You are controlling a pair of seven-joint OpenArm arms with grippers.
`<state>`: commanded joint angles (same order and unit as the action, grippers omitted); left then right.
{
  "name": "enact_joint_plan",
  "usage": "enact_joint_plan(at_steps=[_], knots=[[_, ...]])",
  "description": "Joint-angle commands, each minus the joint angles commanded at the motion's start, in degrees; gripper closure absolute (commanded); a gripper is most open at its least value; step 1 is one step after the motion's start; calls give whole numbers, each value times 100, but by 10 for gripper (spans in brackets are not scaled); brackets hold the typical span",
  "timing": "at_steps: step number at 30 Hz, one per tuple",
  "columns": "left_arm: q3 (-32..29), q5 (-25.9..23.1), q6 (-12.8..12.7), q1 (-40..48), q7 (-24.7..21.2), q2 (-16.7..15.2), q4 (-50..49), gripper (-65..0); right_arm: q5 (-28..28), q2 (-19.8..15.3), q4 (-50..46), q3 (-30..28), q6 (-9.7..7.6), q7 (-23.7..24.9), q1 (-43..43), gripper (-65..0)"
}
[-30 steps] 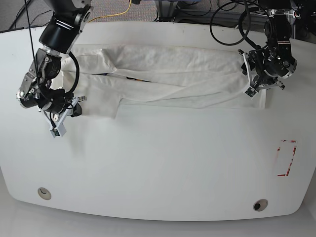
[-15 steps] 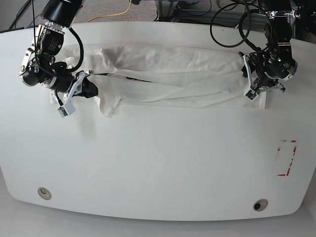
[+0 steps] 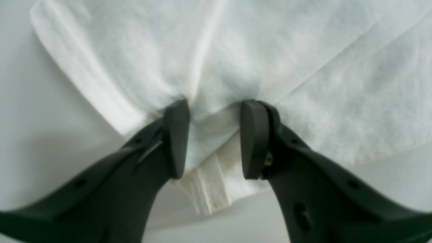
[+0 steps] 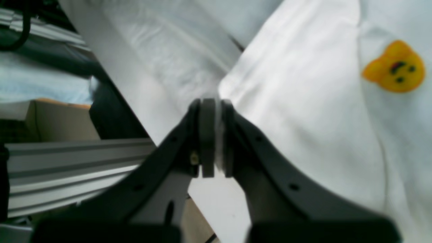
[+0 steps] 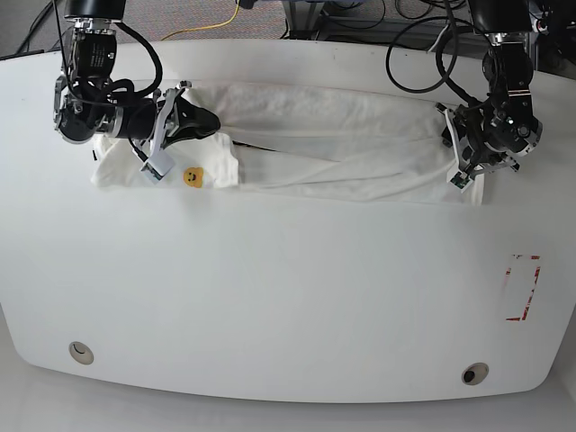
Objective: Layout the t-shirt on the table in an organized manner, then fold the t-shirt properly
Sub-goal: 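Fold the shirt end inward toward the middle with the right gripper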
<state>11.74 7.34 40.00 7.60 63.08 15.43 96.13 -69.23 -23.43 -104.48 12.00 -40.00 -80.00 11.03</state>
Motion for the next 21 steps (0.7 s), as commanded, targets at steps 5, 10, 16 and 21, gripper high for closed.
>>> enact_joint_plan(at_steps=[5,10,16,21], knots=[[0,0,0,0,0,0,18,-239,9,-167,9,-202,0,0,97,-336],[0,0,0,0,0,0,35,-239,-9,-343,9,-185,0,0,202,-650],[0,9,0,0,0,0,44,-239,0,-589,9,-158,0,0,255,-609],[0,35,0,0,0,0,53,-239,114,-624,53,176,0,0,281,-406]])
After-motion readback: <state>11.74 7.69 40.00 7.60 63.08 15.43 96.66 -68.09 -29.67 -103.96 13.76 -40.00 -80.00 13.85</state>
